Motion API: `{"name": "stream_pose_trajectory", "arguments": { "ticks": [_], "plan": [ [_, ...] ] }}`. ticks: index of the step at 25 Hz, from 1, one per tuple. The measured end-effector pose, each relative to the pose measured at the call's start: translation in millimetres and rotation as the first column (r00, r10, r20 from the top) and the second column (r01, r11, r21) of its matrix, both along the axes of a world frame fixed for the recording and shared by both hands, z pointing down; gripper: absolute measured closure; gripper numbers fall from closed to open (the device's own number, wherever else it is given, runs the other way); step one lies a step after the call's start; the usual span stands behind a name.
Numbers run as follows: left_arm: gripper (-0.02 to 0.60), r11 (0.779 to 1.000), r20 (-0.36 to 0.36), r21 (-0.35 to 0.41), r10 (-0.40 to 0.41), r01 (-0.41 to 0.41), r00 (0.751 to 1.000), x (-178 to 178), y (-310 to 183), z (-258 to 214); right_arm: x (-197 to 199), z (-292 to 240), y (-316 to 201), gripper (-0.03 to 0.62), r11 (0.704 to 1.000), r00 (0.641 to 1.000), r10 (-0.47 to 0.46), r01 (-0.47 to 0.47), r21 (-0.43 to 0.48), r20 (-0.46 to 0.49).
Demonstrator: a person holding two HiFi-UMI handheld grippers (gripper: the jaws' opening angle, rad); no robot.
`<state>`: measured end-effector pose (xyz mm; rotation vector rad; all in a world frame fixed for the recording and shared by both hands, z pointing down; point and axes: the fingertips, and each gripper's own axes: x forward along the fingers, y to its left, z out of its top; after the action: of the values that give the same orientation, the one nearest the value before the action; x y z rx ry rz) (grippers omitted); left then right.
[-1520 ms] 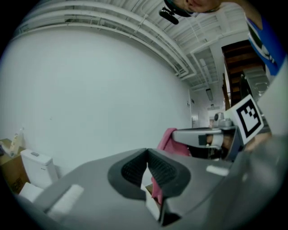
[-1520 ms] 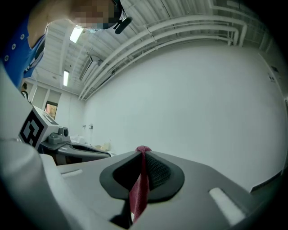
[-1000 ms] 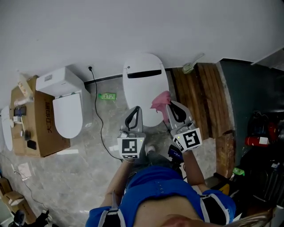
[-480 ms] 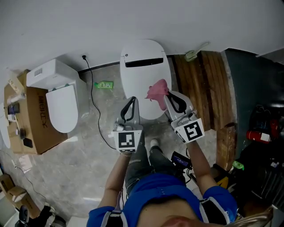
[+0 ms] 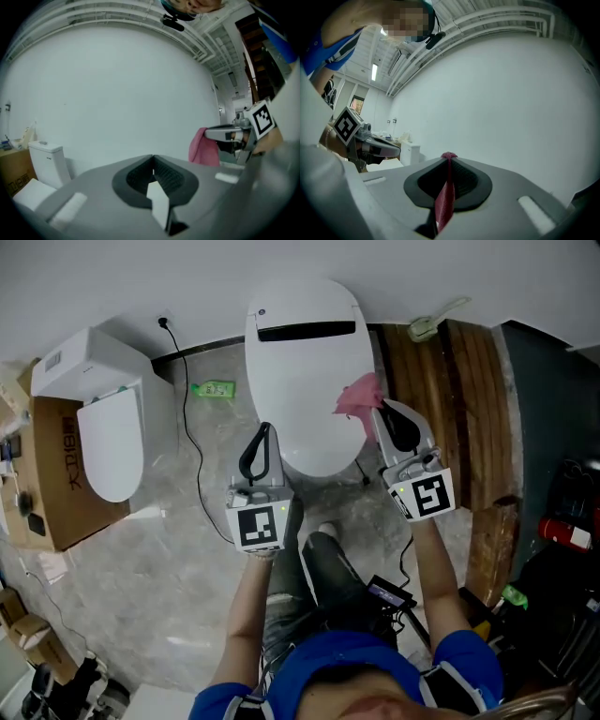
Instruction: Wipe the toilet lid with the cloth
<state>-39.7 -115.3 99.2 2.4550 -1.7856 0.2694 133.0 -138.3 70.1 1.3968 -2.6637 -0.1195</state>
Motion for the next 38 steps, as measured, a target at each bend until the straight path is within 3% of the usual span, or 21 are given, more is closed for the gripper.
{"name": "stream_pose_trajectory", "arguments": {
  "ticks": [8, 17, 22, 26, 32, 38],
  "plan": [
    [0.58, 0.997, 0.002, 0.078, -0.028, 0.028, 1.0, -6, -35, 96, 8, 82, -24, 0.574, 0.995, 1.0, 0.003, -0.006, 0.099, 0.029],
    [0.58, 0.972, -0.057, 0.225, -0.06, 0.072, 0.997, -14, -80, 159, -11, 147, -64, 0.576, 0.973, 0.998, -0.014, 0.029, 0.23, -0.067],
    [0.58, 0.981, -0.001, 0.187, -0.061, 0.06, 0.998, -17, -87, 206, -20, 185, -78, 0.576, 0.968, 0.997, -0.008, 0.027, 0.249, -0.075],
    [0.58, 0.989, 0.037, 0.138, -0.049, 0.043, 0.998, -15, -80, 222, -37, 202, -82, 0.576, 0.966, 0.997, -0.054, 0.066, 0.249, -0.053],
    [0.58, 0.98, 0.151, 0.196, -0.074, 0.043, 0.986, -19, -55, 227, -76, 244, -96, 0.576, 0.981, 0.987, -0.113, 0.13, 0.146, -0.118],
    [0.58, 0.989, 0.033, 0.142, -0.039, 0.034, 0.999, -36, -61, 236, -128, 272, -127, 0.576, 0.978, 0.962, -0.157, 0.183, 0.101, -0.224]
  ]
}}
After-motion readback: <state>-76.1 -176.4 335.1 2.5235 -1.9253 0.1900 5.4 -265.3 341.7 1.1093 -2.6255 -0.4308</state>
